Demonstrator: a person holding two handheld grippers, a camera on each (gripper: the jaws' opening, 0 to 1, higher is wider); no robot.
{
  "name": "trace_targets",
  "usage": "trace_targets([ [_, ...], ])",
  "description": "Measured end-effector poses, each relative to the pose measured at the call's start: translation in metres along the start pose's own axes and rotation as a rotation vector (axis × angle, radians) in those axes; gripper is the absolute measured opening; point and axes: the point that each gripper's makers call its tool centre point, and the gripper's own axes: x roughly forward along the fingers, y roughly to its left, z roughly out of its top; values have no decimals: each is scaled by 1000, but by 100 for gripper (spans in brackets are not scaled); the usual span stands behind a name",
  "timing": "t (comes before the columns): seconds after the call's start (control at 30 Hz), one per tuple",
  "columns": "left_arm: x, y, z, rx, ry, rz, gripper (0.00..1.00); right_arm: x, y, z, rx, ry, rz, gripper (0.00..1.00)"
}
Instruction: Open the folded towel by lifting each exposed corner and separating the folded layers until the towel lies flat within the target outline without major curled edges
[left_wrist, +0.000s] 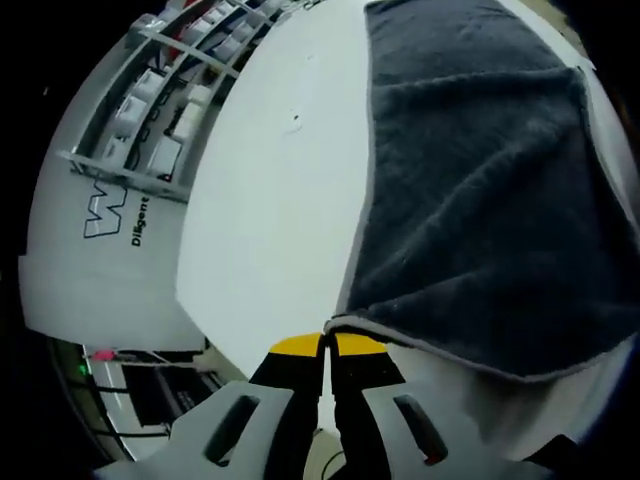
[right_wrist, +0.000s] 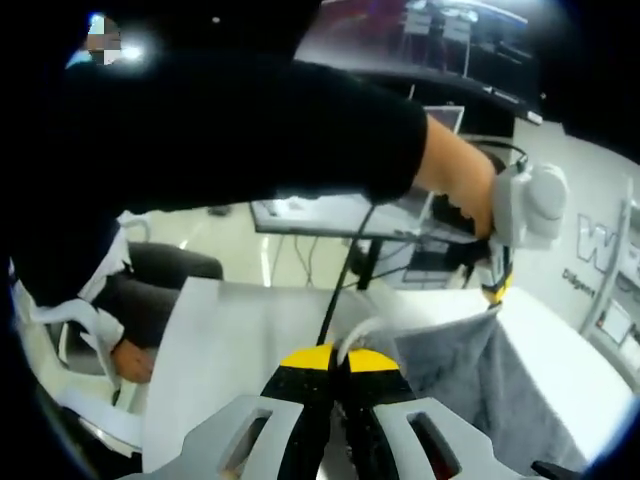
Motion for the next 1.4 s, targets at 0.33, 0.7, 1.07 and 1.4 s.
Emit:
trace_targets([
  [0.33,0,3,-7,-2,12,27,3,2,2,-5,2,6,10,0],
  [0.7,-8,5,-14,-23,20,32,2,7,8,-5,-12,7,21,0],
  [1.07,-85,-11,10,-211,-216,-24,25,11,13,-6,-3,6,42,0],
  [1.4,-163,-1,32,-539,-507,155,93,19,36,-20,-2,18,126,3],
])
